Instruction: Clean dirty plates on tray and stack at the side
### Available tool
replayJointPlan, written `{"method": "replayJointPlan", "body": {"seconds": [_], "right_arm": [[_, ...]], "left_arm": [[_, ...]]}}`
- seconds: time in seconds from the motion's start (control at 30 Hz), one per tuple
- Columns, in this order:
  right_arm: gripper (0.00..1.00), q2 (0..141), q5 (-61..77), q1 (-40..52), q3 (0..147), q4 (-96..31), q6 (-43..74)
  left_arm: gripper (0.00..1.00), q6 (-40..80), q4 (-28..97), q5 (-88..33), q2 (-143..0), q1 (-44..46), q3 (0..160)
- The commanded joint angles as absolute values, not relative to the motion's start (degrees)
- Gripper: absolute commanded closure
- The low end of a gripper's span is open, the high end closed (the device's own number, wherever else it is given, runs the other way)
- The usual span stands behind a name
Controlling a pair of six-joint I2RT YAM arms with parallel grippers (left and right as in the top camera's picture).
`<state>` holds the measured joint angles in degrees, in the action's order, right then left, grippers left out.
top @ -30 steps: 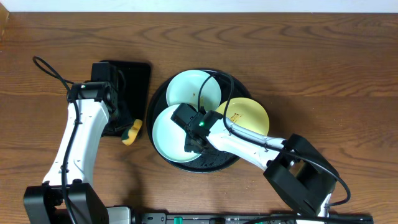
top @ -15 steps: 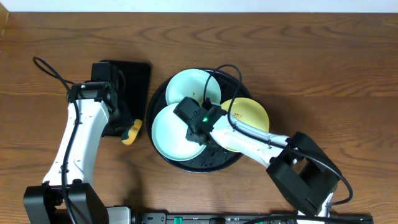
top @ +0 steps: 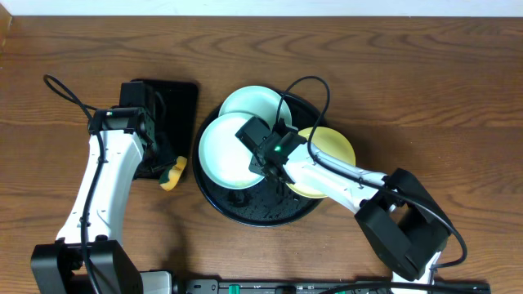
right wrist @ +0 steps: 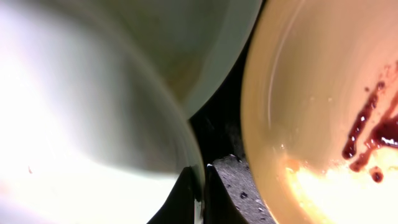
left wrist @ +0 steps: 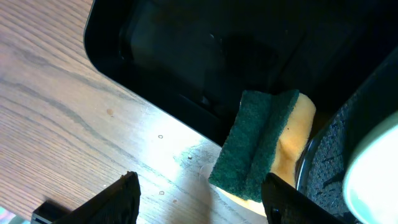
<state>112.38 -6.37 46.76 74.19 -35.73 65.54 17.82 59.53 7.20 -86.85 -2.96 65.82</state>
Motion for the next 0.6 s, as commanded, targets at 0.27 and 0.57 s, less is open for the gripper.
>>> {"method": "replayJointPlan", "body": {"seconds": [0.27, 0.57], "right_arm": [[0.98, 113.25, -8.82, 46.15, 73.45, -35.09, 60.73], [0.98, 113.14, -8.75, 46.15, 73.76, -35.53, 58.54]], "left_arm": [[0.37, 18.04, 59.51, 6.66, -86.83, -3.2, 66.57], [0.37, 18.04, 59.46, 6.66, -86.83, -3.2, 66.57]]}}
